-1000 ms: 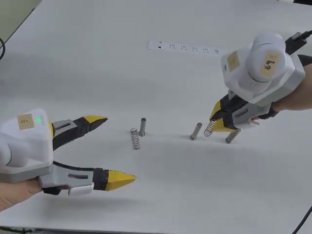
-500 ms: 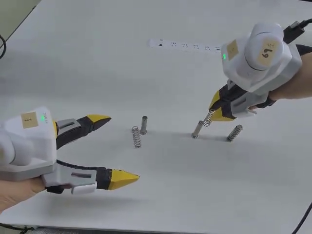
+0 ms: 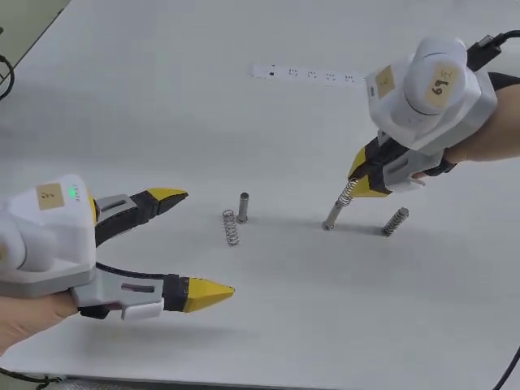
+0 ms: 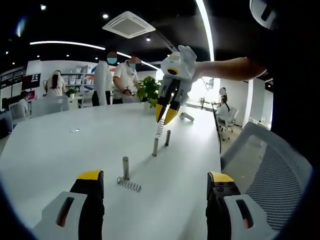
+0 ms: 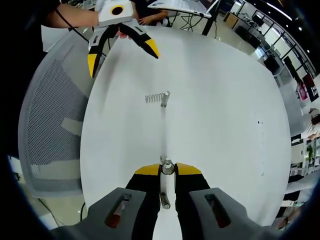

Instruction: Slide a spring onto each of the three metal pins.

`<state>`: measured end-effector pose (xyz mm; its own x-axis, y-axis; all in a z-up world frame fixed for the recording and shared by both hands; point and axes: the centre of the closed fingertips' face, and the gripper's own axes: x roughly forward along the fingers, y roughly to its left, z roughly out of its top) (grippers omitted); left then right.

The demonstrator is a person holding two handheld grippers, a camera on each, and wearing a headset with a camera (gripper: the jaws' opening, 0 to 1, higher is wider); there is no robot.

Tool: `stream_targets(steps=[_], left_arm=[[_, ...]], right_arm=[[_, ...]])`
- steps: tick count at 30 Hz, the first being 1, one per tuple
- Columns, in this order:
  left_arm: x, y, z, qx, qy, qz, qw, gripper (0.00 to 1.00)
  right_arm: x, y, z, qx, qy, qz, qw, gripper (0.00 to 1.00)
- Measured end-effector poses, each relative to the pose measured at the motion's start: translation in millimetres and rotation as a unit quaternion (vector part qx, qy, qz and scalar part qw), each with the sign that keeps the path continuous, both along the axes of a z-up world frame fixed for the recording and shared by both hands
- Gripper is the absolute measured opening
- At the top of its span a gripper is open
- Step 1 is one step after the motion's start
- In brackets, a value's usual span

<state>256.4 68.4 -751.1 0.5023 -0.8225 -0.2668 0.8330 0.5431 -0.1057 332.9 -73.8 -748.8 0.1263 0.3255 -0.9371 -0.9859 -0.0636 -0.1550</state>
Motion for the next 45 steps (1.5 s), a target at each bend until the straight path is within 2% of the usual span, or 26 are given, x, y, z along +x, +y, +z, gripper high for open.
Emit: stream_targets(steps=[22, 35, 36, 45], left_arm=[[-0.7, 3.5, 0.9, -0.002, 0.003, 0.004, 1.0000, 0.79], [-0.1, 6.7, 0.0, 0.000, 0.004, 0.006, 1.0000, 0.79], [0.1, 6.5, 0.3, -0.001, 0.004, 0.006, 1.0000, 0.79], [2.4, 6.1, 1.6, 0.000, 0.002, 0.005, 1.0000, 0.78]], right_arm=[[1.3, 5.0, -15.1, -0.005, 0.006, 0.008, 0.9999, 0.07], [-1.2, 5.7, -32.8, -0.009, 0.019, 0.003, 0.9998, 0.07], [-3.0, 4.3, -35.1, -0.012, 0.027, -0.004, 0.9996, 0.07], [-1.2, 4.2, -44.4, -0.017, 0.030, -0.002, 0.9994, 0.07]])
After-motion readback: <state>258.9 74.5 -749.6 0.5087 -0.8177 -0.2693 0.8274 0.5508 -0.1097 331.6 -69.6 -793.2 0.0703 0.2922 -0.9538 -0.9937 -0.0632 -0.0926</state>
